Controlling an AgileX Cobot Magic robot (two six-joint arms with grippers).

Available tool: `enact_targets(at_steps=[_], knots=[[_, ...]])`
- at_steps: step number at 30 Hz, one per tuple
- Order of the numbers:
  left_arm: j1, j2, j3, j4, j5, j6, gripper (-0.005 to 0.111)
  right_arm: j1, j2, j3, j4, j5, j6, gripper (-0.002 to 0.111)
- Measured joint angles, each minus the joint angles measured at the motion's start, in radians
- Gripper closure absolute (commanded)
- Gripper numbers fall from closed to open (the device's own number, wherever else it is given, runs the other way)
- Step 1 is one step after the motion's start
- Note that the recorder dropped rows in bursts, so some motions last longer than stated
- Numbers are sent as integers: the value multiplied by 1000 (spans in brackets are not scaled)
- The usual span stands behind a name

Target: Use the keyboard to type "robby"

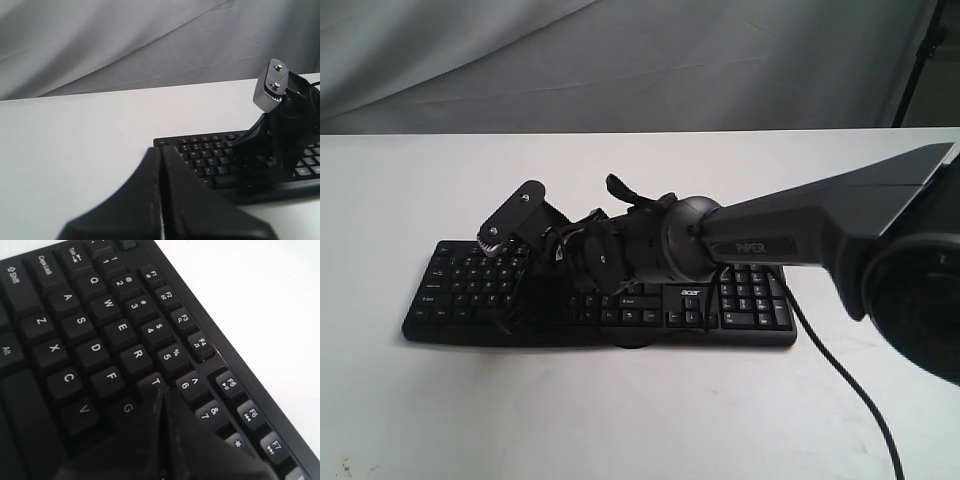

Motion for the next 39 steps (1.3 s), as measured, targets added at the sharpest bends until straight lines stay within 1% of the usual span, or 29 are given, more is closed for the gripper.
enact_targets(at_steps=[12,20,23,25,27,28,32,39], knots=[[0,0,0,0,0,0,107,0,0,0,0,-2,0,108],[0,0,0,0,0,0,107,-11,-52,0,-25,13,-6,108],[0,0,0,0,0,0,107,-14,-90,35,-25,-1,-8,108],[0,0,0,0,0,0,107,-16,-127,91,-25,-29,-8,108],[0,0,0,0,0,0,107,-29,-195,184,-10,-67,-8,108],[0,0,0,0,0,0,107,-40,-250,264,9,-96,-8,108],[0,0,0,0,0,0,107,-50,-405,439,57,-156,-8,108],[0,0,0,0,0,0,107,-50,-732,683,132,-189,-8,108]])
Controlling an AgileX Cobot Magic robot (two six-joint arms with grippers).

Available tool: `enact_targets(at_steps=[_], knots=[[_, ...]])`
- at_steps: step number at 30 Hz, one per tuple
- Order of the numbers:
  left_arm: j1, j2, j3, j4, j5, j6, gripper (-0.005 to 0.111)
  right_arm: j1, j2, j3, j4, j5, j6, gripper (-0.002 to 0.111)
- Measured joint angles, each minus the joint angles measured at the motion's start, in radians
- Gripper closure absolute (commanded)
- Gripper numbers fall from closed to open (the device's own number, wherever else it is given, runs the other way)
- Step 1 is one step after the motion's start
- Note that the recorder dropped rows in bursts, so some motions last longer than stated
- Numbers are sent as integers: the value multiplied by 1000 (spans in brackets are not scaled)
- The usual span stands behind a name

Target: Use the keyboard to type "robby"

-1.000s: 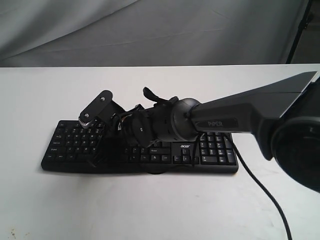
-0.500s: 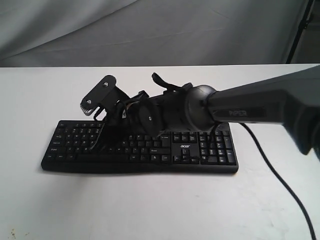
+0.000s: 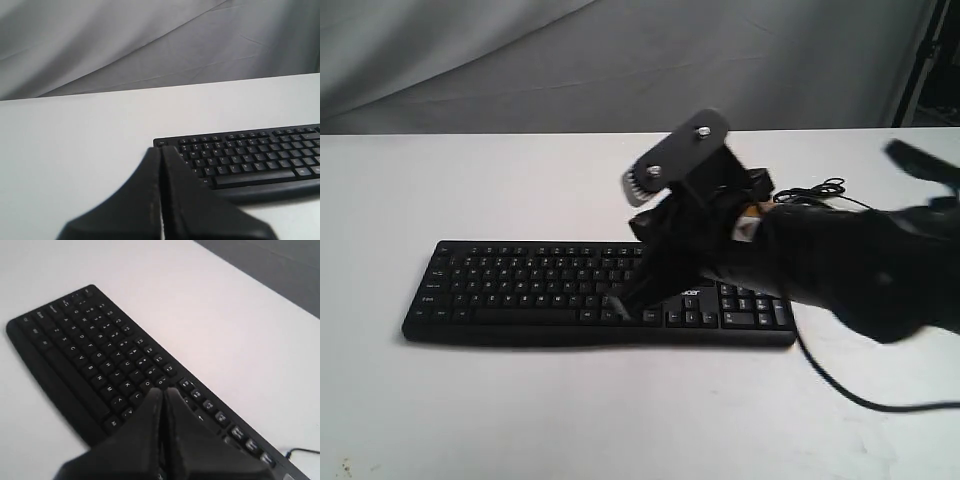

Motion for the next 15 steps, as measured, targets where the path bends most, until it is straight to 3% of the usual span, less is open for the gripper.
enact_targets(at_steps=[8,15], knots=[[0,0,0,0,0,0,107,0,-529,327,49,1,4,108],[0,0,0,0,0,0,107,0,-835,496,95,1,9,108]])
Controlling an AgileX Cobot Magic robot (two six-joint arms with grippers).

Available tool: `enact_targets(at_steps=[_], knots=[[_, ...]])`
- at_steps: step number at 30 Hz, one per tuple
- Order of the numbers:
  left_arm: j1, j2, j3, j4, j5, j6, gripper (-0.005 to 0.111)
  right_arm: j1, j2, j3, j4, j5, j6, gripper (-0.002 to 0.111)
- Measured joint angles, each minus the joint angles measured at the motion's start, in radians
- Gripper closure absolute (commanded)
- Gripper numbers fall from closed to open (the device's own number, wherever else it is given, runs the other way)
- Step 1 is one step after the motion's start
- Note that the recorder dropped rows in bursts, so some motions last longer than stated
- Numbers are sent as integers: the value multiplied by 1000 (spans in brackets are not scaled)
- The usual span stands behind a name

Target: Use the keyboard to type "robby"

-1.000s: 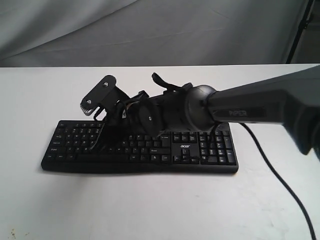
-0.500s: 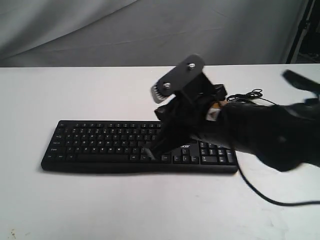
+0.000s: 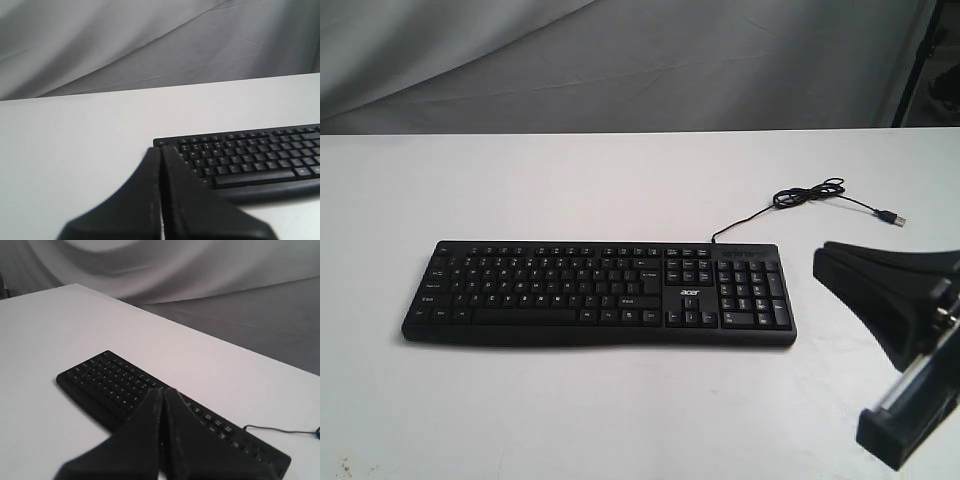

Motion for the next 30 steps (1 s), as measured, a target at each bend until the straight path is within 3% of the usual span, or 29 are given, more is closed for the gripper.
enact_targets(at_steps=[8,19,23,30], knots=[[0,0,0,0,0,0,107,0,-45,79,162,3,3,108],[0,0,0,0,0,0,107,-14,-107,100,180,-128,3,108],[0,0,0,0,0,0,107,-126,-202,165,184,-162,3,108],[0,0,0,0,0,0,107,-426,-385,199,163,3,3,108]])
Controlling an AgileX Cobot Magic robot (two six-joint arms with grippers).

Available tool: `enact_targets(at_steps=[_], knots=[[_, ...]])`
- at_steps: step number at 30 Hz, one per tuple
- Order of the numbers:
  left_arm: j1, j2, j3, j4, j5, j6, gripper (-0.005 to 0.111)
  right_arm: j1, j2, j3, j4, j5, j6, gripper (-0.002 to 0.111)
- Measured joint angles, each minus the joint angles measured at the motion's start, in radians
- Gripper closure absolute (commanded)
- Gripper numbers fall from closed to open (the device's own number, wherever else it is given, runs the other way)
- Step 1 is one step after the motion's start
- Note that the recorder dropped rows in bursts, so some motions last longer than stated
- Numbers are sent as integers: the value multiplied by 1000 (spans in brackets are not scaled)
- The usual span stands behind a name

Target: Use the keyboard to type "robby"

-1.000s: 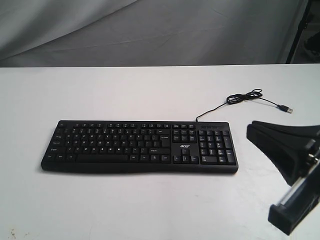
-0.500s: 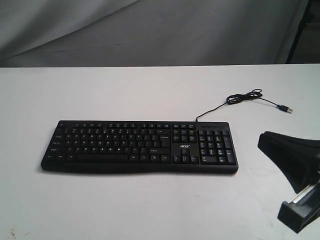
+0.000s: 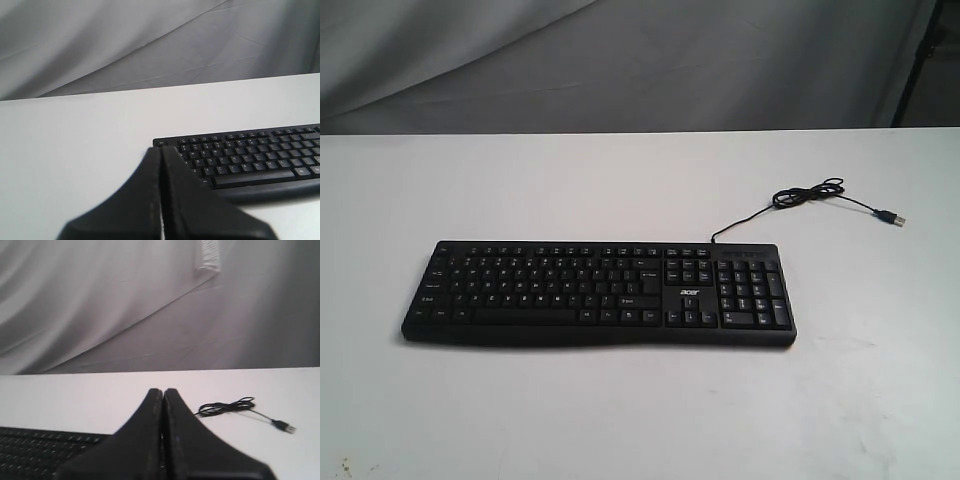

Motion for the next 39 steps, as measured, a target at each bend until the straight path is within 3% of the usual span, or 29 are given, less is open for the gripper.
enact_targets(at_steps=[4,8,14,22,27,39], knots=[[0,0,0,0,0,0,107,-178,-102,0,-18,105,0,108],[0,0,0,0,0,0,107,-250,-141,0,-20,168,0,108],[0,0,0,0,0,0,107,-253,-141,0,-33,181,0,108],[0,0,0,0,0,0,107,-254,-141,20,-450,186,317,108],[0,0,0,0,0,0,107,-254,-166,77,-603,200,454,108],[0,0,0,0,0,0,107,-254,-325,105,-638,419,487,108]])
